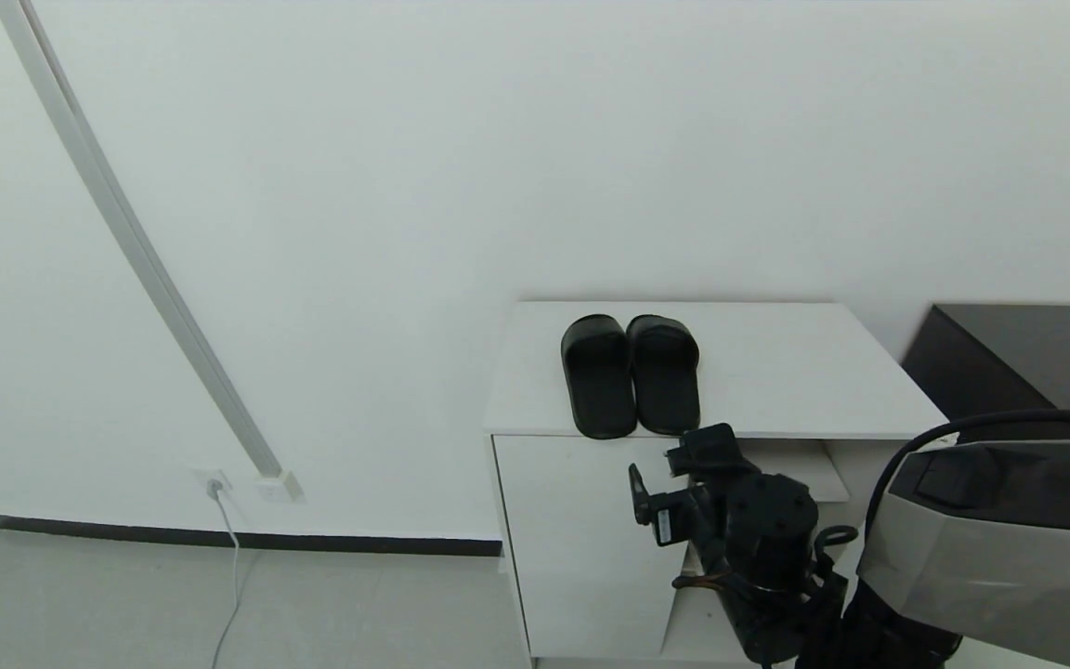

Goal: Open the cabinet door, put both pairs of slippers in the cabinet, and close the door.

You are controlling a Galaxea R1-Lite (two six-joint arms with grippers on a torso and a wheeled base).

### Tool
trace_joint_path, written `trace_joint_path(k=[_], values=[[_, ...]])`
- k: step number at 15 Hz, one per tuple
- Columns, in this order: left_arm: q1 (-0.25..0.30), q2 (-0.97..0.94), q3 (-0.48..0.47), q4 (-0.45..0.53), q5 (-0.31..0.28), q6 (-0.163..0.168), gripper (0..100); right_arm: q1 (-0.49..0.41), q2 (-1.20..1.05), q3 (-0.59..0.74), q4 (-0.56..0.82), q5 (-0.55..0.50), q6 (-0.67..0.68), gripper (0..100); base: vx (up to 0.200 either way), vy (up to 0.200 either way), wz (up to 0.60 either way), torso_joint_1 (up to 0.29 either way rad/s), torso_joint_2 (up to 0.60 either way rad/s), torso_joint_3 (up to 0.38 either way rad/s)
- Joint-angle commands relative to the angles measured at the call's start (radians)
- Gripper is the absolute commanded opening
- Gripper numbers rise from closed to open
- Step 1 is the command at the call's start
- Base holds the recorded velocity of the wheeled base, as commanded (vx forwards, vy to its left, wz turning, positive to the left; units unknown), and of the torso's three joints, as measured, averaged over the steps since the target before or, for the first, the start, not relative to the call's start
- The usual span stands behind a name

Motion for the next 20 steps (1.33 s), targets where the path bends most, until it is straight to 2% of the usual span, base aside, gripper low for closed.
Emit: trace_joint_path(k=[1,3,6,8,10,14,20], values=[[0.0,0.0,0.0,0.0,0.0,0.0,0,-0.028,-0.02,-0.061,0.01,0.007,-0.034,100,0.0,0.0,0.0,0.0,0.0,0.0],[0.002,0.0,0.0,0.0,0.0,0.0,0,-0.035,-0.104,-0.176,0.253,0.007,-0.002,100,0.0,0.0,0.0,0.0,0.0,0.0],[0.0,0.0,0.0,0.0,0.0,0.0,0,-0.009,-0.19,-0.412,0.708,-0.002,0.174,100,0.0,0.0,0.0,0.0,0.0,0.0],[0.002,0.0,0.0,0.0,0.0,0.003,0,0.005,-0.202,-0.525,0.863,-0.011,0.243,100,0.0,0.0,0.0,0.0,0.0,0.0],[0.002,0.0,0.0,0.0,0.0,0.007,0,0.019,-0.199,-0.57,0.909,-0.048,0.275,100,0.0,0.0,0.0,0.0,0.0,0.0],[0.0,0.0,0.0,-0.002,0.001,-0.002,0,0.018,-0.196,-0.556,0.908,-0.048,0.291,100,0.0,0.0,0.0,0.0,0.0,0.0],[0.0,0.0,0.0,-0.002,0.001,0.0,0,0.016,-0.181,-0.51,0.9,-0.048,0.311,100,0.2,0.0,0.0,0.0,0.0,0.002]])
